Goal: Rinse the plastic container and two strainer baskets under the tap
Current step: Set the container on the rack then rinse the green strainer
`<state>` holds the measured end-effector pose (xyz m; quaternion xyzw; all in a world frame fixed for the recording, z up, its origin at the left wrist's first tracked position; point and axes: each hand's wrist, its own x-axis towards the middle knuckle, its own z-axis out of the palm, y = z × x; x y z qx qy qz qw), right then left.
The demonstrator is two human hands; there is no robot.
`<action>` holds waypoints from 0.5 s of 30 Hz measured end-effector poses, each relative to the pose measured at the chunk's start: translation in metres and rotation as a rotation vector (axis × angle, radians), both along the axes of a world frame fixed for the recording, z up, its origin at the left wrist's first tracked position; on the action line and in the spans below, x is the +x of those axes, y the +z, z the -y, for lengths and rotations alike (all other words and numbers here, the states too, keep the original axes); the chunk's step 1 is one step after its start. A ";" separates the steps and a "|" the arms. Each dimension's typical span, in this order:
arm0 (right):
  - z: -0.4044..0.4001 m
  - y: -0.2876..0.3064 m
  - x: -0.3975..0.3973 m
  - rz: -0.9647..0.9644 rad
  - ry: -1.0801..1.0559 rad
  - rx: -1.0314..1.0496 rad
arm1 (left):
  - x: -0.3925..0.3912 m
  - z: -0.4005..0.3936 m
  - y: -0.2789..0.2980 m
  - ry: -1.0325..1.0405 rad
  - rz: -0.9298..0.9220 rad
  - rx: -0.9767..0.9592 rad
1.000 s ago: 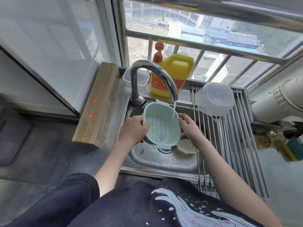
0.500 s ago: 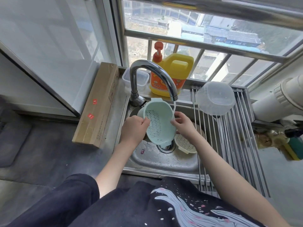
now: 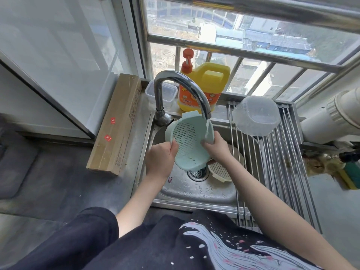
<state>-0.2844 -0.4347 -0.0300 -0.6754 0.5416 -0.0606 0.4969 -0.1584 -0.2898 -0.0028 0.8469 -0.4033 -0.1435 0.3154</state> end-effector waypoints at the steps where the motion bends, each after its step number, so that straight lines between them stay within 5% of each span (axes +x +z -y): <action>1: -0.001 -0.003 -0.001 0.040 -0.036 0.018 | -0.001 -0.001 -0.001 0.008 -0.003 0.006; 4: -0.003 -0.004 -0.003 0.113 -0.065 -0.038 | -0.001 -0.001 -0.007 0.058 -0.052 0.099; 9: 0.005 -0.002 -0.008 -0.034 0.081 -0.047 | 0.014 -0.002 -0.009 0.179 -0.147 0.268; 15: 0.012 0.007 -0.002 -0.165 0.149 -0.025 | 0.022 0.002 -0.004 0.084 -0.452 0.173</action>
